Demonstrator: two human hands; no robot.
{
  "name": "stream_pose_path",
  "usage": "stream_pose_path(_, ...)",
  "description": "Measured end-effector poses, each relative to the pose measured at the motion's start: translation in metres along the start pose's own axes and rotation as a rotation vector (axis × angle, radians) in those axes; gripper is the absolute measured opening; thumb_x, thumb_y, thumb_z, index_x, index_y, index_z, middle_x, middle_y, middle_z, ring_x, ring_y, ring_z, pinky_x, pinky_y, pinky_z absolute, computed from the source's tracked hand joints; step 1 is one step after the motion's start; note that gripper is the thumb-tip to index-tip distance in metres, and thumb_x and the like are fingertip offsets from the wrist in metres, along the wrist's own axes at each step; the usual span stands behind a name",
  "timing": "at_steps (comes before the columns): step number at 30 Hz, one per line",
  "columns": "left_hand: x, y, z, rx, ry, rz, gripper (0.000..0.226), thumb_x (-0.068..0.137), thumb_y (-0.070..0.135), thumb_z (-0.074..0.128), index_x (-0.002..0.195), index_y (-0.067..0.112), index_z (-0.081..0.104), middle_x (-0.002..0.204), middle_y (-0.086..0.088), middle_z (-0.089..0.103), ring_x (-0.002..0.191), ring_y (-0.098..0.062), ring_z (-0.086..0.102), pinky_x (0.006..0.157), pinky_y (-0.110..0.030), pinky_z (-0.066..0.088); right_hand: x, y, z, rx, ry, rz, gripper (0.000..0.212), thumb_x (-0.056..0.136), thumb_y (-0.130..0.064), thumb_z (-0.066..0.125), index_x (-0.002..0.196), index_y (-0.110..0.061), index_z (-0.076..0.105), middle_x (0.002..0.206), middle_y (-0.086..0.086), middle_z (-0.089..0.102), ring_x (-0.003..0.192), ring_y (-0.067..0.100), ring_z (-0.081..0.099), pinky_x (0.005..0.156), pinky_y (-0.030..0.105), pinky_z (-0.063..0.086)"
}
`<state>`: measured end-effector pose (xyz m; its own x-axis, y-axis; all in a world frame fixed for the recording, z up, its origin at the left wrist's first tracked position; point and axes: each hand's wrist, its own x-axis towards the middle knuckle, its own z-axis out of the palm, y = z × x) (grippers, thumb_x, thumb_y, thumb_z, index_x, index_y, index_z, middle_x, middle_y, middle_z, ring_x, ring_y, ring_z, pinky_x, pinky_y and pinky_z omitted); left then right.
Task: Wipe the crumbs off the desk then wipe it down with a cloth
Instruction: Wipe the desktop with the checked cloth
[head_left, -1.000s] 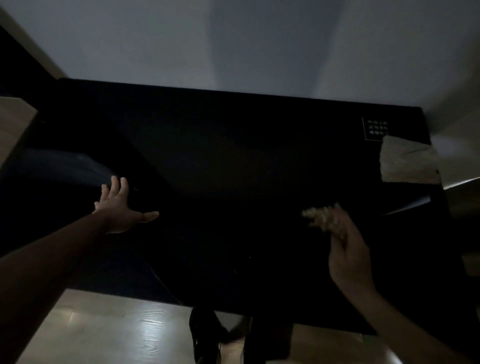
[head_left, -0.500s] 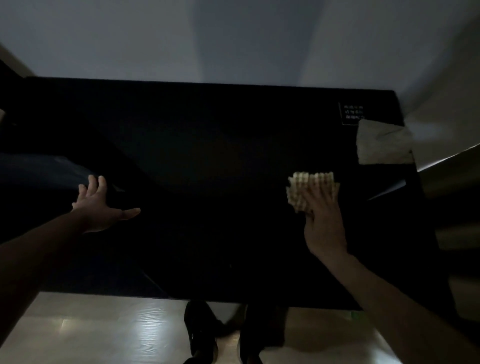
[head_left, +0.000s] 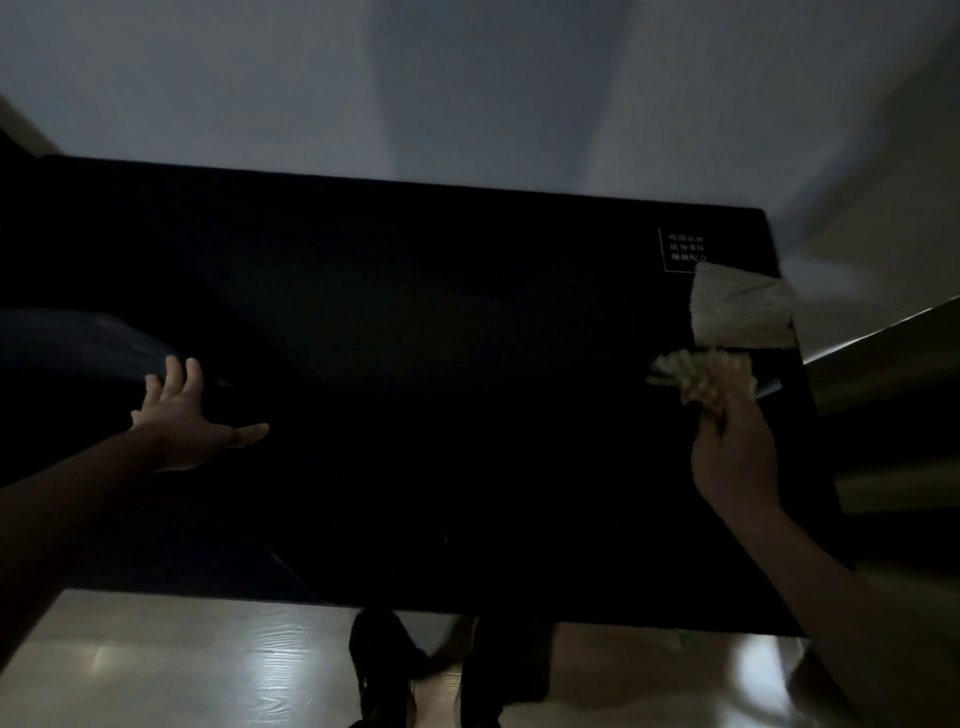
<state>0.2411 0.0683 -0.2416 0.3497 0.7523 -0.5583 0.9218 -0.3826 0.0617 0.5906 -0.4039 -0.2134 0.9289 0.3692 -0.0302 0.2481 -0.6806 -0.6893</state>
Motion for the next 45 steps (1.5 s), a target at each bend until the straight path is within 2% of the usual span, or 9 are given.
stream_pose_path(7, 0.001, 0.000, 0.003, -0.005, 0.010, -0.002, 0.141, 0.061, 0.078, 0.074, 0.159, 0.021, -0.010, 0.167, 0.001, -0.021, 0.154, -0.030, -0.015, 0.122, -0.063, 0.012, 0.084, -0.031, 0.088, -0.202, -0.208, -0.213, 0.051, 0.101, -0.008, 0.043, 0.152, -0.009, 0.043, 0.163, 0.007, 0.035, 0.153, 0.027, 0.025, 0.126, 0.039, 0.018)
stream_pose_path(16, -0.005, -0.001, 0.009, -0.050, 0.091, 0.009, 0.134, 0.065, 0.073, 0.076, 0.160, 0.017, -0.001, 0.169, -0.001, -0.012, 0.155, -0.029, -0.008, 0.124, -0.055, 0.013, -0.077, 0.019, 0.076, -0.284, -0.271, -0.390, 0.061, 0.093, -0.003, 0.044, 0.153, -0.015, 0.042, 0.164, 0.002, 0.032, 0.155, 0.022, 0.023, 0.124, 0.050, 0.023)
stream_pose_path(20, -0.019, 0.009, 0.013, -0.041, 0.180, 0.096, 0.113, 0.075, 0.057, 0.078, 0.159, 0.010, 0.019, 0.168, -0.012, 0.007, 0.154, -0.036, 0.011, 0.124, -0.049, 0.022, -0.173, 0.044, 0.032, -0.277, -0.437, -0.550, 0.050, 0.107, -0.022, 0.023, 0.144, -0.015, 0.056, 0.156, 0.002, 0.047, 0.151, 0.017, 0.029, 0.122, 0.030, 0.023)
stream_pose_path(25, -0.052, 0.066, 0.026, 0.007, 0.282, 0.306, 0.090, 0.076, 0.034, 0.083, 0.151, 0.007, 0.041, 0.163, -0.016, 0.027, 0.147, -0.039, 0.030, 0.120, -0.049, 0.031, -0.187, 0.057, -0.012, -0.223, -0.608, -0.364, 0.059, 0.098, -0.023, 0.040, 0.148, -0.054, 0.035, 0.156, -0.029, 0.036, 0.144, 0.001, 0.040, 0.114, 0.013, 0.029)
stream_pose_path(29, -0.076, 0.133, 0.042, 0.014, 0.095, 0.322, 0.106, 0.073, 0.061, 0.076, 0.157, 0.016, 0.029, 0.167, -0.010, 0.015, 0.152, -0.035, 0.020, 0.123, -0.047, 0.026, -0.114, 0.024, -0.037, -0.052, -0.359, -0.211, 0.061, 0.095, -0.007, 0.047, 0.141, -0.047, 0.048, 0.142, -0.015, 0.056, 0.134, 0.002, 0.051, 0.110, 0.009, 0.033)
stream_pose_path(32, -0.085, 0.162, 0.048, 0.064, -0.062, 0.233, 0.129, 0.065, 0.077, 0.070, 0.160, 0.021, 0.004, 0.169, -0.008, -0.006, 0.154, -0.040, 0.002, 0.122, -0.055, 0.023, -0.029, 0.025, -0.057, -0.154, -0.111, -0.099, 0.059, 0.094, 0.002, 0.051, 0.145, -0.026, 0.053, 0.136, 0.009, 0.065, 0.123, 0.030, 0.061, 0.100, 0.029, 0.045)
stream_pose_path(35, -0.092, 0.171, 0.050, 0.141, -0.092, 0.218, 0.135, 0.066, 0.076, 0.072, 0.159, 0.019, -0.008, 0.167, -0.010, -0.019, 0.153, -0.045, -0.007, 0.116, -0.063, 0.028, 0.041, 0.050, -0.067, -0.313, 0.017, -0.030, 0.059, 0.094, -0.003, 0.045, 0.148, -0.027, 0.050, 0.150, 0.010, 0.053, 0.134, 0.034, 0.052, 0.110, 0.041, 0.041)
stream_pose_path(40, -0.092, 0.172, 0.054, 0.166, -0.077, 0.241, 0.133, 0.068, 0.076, 0.070, 0.159, 0.017, -0.008, 0.166, -0.012, -0.019, 0.152, -0.047, -0.006, 0.113, -0.066, 0.032, 0.067, 0.104, -0.036, -0.455, -0.198, -0.009, 0.070, 0.084, -0.008, 0.045, 0.153, -0.018, 0.042, 0.165, 0.009, 0.029, 0.150, 0.037, 0.027, 0.122, 0.051, 0.026)
stream_pose_path(45, -0.093, 0.170, 0.054, 0.158, -0.075, 0.248, 0.132, 0.069, 0.075, 0.070, 0.159, 0.017, -0.008, 0.166, -0.011, -0.019, 0.152, -0.047, -0.008, 0.113, -0.067, 0.031, -0.025, 0.092, 0.001, -0.332, -0.148, -0.087, 0.067, 0.086, -0.009, 0.038, 0.152, -0.012, 0.043, 0.164, 0.010, 0.031, 0.153, 0.033, 0.026, 0.124, 0.052, 0.023)
